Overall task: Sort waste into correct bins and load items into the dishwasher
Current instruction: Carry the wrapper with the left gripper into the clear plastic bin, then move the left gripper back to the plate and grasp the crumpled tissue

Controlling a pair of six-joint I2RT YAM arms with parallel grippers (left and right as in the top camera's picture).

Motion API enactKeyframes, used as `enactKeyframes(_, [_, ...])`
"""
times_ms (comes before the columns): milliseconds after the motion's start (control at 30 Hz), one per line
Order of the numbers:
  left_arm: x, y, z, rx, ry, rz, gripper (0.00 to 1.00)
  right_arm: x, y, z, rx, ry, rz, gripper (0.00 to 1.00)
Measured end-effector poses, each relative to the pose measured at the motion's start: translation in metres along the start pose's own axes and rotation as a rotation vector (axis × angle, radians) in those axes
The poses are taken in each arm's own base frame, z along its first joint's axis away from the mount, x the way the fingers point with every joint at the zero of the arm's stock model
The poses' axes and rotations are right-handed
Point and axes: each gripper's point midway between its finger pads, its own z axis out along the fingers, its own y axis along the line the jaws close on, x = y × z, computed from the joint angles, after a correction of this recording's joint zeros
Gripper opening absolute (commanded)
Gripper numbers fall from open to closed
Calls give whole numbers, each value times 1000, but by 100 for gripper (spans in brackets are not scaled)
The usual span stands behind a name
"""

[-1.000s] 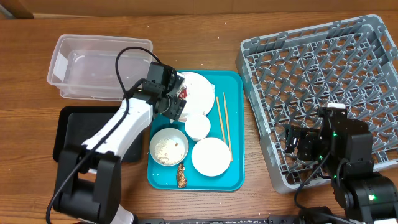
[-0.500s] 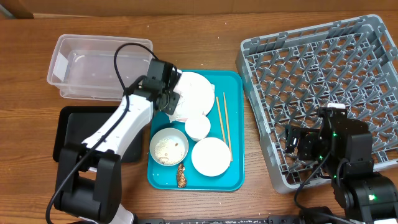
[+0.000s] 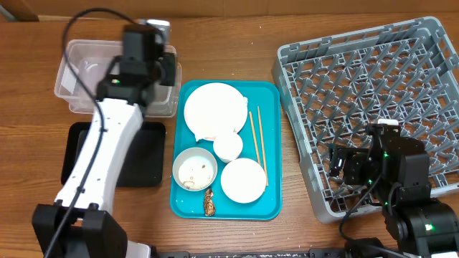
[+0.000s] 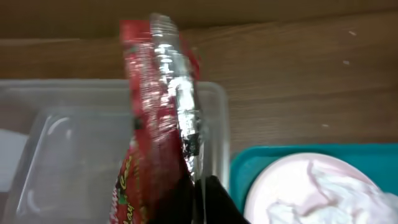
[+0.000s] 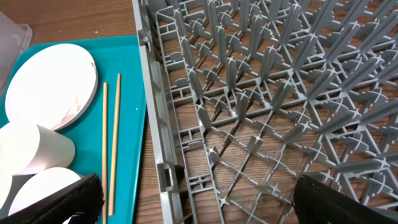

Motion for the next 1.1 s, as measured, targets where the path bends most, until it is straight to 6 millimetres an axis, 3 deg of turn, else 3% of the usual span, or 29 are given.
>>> enactKeyframes(67, [3, 19, 5, -28, 12, -40, 54, 0, 0, 0, 0, 1, -1, 100])
enactKeyframes(133, [7, 28, 10, -29, 28, -68, 58, 0, 0, 0, 0, 1, -1, 100])
enactKeyframes(200, [11, 25, 15, 1, 41, -76, 59, 0, 0, 0, 2, 1, -1, 100])
enactKeyframes(333, [15, -7, 14, 140, 64, -72, 66, 0, -1, 0, 3, 1, -1, 100])
enactKeyframes(367, [20, -25, 11, 200, 84, -58, 72, 0, -1, 0, 3, 1, 0, 100])
enactKeyframes(433, [29, -64, 5, 299, 122, -19, 74, 0, -1, 0, 3, 1, 0, 100])
enactKeyframes(533, [46, -99, 3, 363, 177, 34, 75, 0, -1, 0, 3, 2, 0, 100])
enactKeyframes(567, [52, -112, 4, 384, 195, 53, 80, 0, -1, 0, 3, 1, 0, 100])
enactKeyframes(700, [87, -150, 19, 428, 298, 116, 84, 2, -1, 0, 5, 9, -1, 100])
enactKeyframes(867, [134, -168, 50, 410, 434, 139, 88, 3, -1, 0, 6, 12, 0, 100])
enactKeyframes(1033, [164, -164, 73, 339, 515, 147, 87, 5, -2, 0, 7, 18, 0, 100])
enactKeyframes(1100, [171, -161, 77, 318, 534, 144, 81, 5, -1, 0, 7, 18, 0, 100])
